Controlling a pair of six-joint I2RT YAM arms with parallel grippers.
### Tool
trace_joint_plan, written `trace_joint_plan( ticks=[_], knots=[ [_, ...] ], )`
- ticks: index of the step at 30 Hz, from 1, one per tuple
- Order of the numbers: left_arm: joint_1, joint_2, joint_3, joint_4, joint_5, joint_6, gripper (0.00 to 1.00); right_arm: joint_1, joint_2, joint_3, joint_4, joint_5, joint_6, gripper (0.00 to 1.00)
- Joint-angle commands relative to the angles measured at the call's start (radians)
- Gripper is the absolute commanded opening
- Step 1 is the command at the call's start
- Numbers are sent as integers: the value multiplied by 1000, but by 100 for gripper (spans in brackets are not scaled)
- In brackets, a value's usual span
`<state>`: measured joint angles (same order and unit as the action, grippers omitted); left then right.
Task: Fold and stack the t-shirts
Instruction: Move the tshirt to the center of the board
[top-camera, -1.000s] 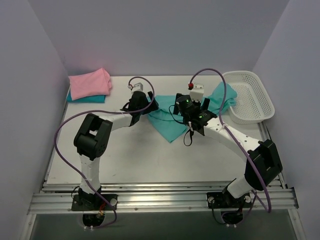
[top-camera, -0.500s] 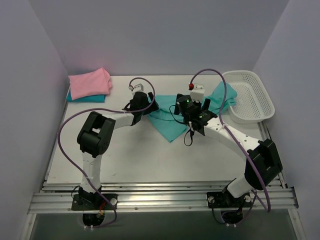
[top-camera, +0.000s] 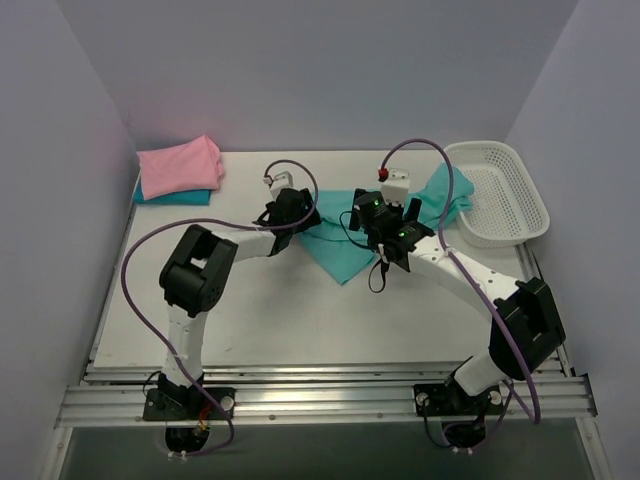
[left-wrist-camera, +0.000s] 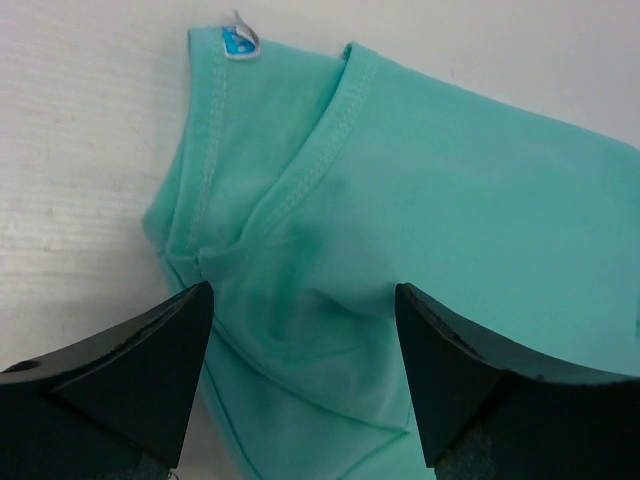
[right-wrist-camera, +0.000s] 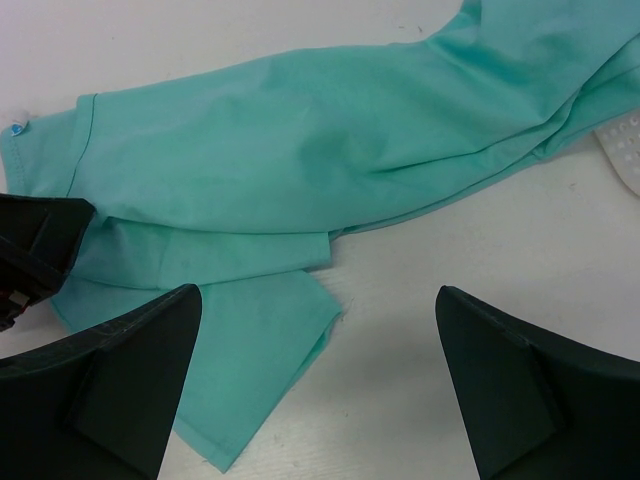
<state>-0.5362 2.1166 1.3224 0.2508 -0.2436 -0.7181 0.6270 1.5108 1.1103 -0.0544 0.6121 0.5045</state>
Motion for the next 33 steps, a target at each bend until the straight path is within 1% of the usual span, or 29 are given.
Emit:
trace_joint_plan(
  ticks=[1, 3, 4, 6, 9, 12, 15, 20, 21, 24, 26, 28, 33],
  knots=[
    [-71, -125, -41, 28, -135, 15, 82, -9, -18, -10, 13, 28, 2, 100],
    [-105, -219, -64, 33, -215, 71, 83, -9, -18, -12, 13, 29, 2, 100],
    [-135, -246, -74, 36, -235, 91, 84, -9, -20, -13, 13, 29, 2, 100],
    [-163, -331, -100, 25, -287, 138, 89, -10, -21, -13, 14, 29, 3, 100],
    [-217, -421, -141, 8, -328, 163, 93, -10, -21, -15, 16, 25, 6, 100],
    [-260, -469, -189, 7, -306, 148, 95, -9, -17, -15, 18, 20, 9, 100],
    [-286, -454, -216, 4, -277, 100, 95, -10, -12, -15, 14, 20, 11, 100],
    [-314, -357, -227, -12, -284, -3, 94, -10, -14, -13, 10, 25, 14, 100],
    [-323, -348, -251, 4, -305, -26, 94, -10, -17, -15, 10, 29, 14, 100],
    [-327, -322, -311, 89, -293, -110, 95, -12, -17, -15, 8, 34, 14, 100],
    [-327, -303, -347, 116, -286, -176, 97, -12, -20, -15, 7, 38, 14, 100],
    [-329, -291, -367, 125, -286, -237, 97, -10, -20, -15, 4, 43, 16, 100],
    [-349, -290, -396, 134, -310, -323, 97, -13, -21, -17, 5, 46, 16, 100]
  ],
)
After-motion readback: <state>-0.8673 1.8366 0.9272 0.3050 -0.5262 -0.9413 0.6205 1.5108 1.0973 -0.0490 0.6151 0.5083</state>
